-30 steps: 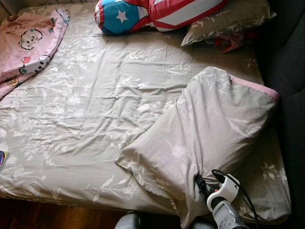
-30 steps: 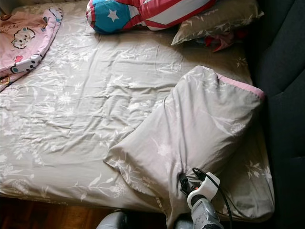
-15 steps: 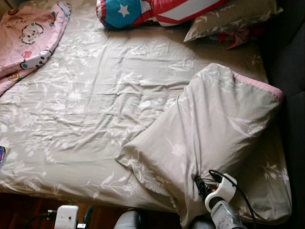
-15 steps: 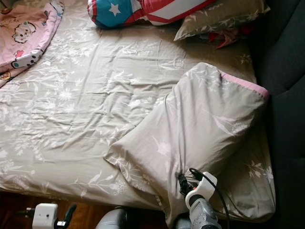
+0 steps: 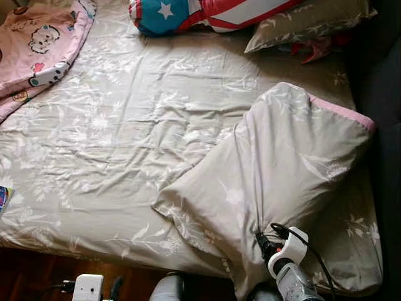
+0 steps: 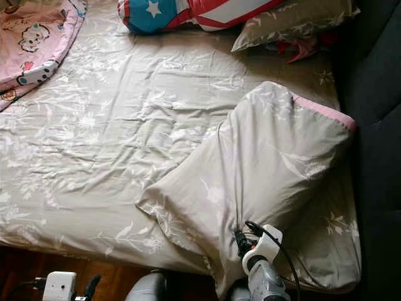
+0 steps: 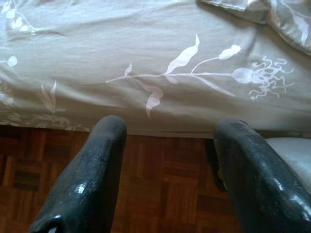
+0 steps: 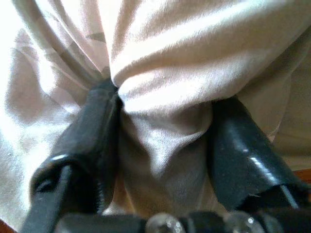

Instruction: Clean up the room

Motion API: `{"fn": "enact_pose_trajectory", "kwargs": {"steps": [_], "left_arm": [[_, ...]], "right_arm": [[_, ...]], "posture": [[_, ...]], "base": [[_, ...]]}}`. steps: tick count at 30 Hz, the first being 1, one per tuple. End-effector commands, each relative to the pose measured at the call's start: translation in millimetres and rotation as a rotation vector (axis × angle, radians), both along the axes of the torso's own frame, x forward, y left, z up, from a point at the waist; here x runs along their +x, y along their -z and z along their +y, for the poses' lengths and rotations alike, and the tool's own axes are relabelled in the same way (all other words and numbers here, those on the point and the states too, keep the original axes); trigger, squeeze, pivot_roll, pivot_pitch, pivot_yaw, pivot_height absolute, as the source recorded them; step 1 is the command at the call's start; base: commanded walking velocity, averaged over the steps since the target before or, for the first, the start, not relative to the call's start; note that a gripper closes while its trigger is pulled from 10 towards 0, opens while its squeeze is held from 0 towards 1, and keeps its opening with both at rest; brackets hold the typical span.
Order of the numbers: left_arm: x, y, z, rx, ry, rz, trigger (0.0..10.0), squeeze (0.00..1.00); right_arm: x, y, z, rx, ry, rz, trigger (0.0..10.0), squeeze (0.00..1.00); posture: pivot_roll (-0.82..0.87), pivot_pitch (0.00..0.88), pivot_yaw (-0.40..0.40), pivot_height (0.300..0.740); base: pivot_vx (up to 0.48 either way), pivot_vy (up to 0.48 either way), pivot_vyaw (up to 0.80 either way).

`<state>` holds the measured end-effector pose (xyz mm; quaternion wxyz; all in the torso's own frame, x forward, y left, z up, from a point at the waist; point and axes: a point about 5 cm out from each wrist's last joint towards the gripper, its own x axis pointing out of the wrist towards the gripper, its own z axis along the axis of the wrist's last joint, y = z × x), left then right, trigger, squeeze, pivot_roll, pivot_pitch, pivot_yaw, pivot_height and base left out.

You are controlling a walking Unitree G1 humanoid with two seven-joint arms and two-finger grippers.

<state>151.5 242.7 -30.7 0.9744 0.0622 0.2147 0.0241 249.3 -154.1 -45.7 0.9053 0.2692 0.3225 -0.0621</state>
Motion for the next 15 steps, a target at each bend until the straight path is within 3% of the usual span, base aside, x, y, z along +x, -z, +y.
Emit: {"fn": "enact_pose_trajectory", "kwargs": {"steps": [1, 15], "left_arm": [[-14.3, 9.0, 1.9, -0.01, -0.032, 0.071, 10.0, 0.0], [-7.0, 8.2, -2.6, -0.022, -0.046, 0.076, 10.0, 0.0]], "right_arm": [[-25.6, 18.9, 23.2, 0.029, -0.087, 0.124, 0.0, 0.0], [-20.6, 15.9, 25.3, 0.002, -0.11, 0.116, 0.0, 0.0]], "posture": [[0.21, 0.384, 0.138, 0.74], [0.2, 0.367, 0.12, 0.74]], "base": [[0.0, 0.0, 0.0], [0.0, 0.0, 0.0]]}}
